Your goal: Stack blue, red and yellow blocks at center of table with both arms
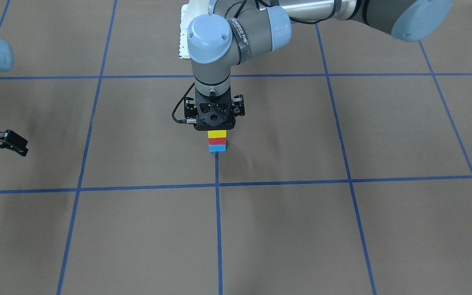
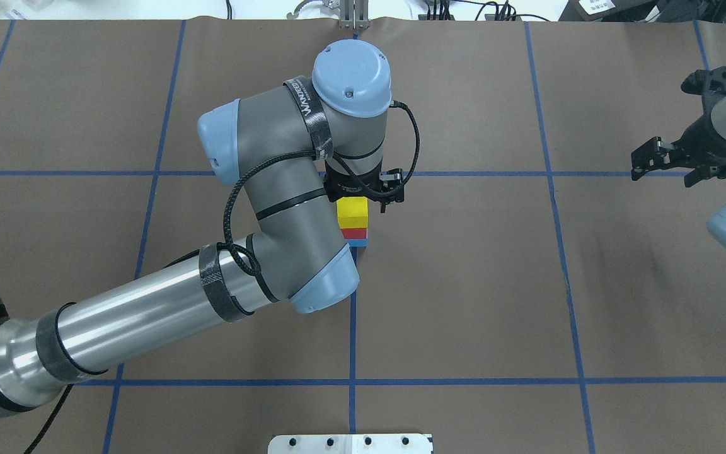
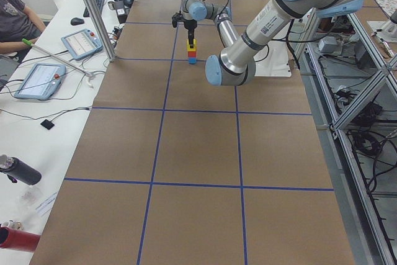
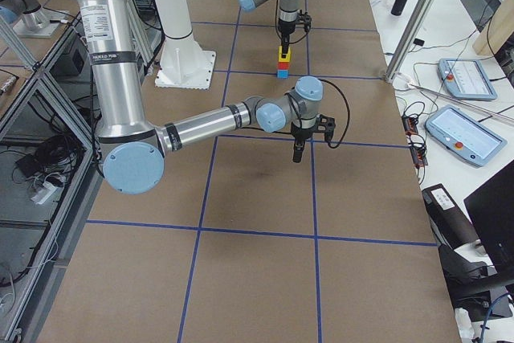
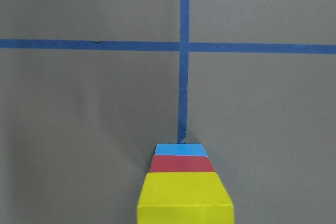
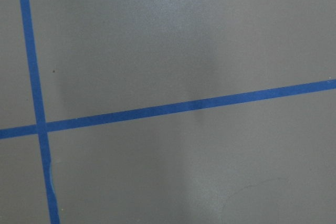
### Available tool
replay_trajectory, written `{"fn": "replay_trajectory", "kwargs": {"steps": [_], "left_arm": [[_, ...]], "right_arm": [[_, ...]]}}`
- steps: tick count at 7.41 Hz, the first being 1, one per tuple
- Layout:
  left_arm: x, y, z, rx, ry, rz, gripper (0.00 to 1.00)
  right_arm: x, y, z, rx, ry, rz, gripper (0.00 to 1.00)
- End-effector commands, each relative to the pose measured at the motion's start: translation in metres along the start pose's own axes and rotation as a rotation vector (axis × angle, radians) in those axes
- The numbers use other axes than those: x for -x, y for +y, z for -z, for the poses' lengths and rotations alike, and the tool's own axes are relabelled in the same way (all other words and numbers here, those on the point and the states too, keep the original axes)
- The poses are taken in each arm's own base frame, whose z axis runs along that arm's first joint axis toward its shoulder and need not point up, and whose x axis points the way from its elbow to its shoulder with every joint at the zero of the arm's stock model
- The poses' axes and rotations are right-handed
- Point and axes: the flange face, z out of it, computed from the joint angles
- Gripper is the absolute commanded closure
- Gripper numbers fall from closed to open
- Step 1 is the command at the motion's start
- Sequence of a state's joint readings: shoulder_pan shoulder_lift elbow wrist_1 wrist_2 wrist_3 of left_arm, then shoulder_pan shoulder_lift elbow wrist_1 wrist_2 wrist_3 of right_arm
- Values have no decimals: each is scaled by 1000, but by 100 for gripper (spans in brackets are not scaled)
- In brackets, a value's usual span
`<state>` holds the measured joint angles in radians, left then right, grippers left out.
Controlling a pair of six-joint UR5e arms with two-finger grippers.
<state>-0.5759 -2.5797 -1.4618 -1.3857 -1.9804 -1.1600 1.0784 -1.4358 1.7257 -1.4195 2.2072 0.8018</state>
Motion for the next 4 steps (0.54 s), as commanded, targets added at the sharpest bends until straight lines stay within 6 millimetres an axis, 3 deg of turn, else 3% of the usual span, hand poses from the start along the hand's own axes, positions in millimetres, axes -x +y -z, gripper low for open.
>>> {"fn": "replay_trajectory", "kwargs": {"steps": [1,2,3,4], "left_arm": [[18,16,34,-18,29,-8,0],[73,14,49,-48,29,-2,0],[138,17,54,-72,15,-85,0],[208,9,61,-99,-20,-142,0]], "right_arm": [[1,0,2,-3,-2,2,0],[-4,-1,8,-9,-8,-4,0],[-13,-7,17,-24,-11,-22,0],[-24,-13,27,-36,-20,-39,0]]}}
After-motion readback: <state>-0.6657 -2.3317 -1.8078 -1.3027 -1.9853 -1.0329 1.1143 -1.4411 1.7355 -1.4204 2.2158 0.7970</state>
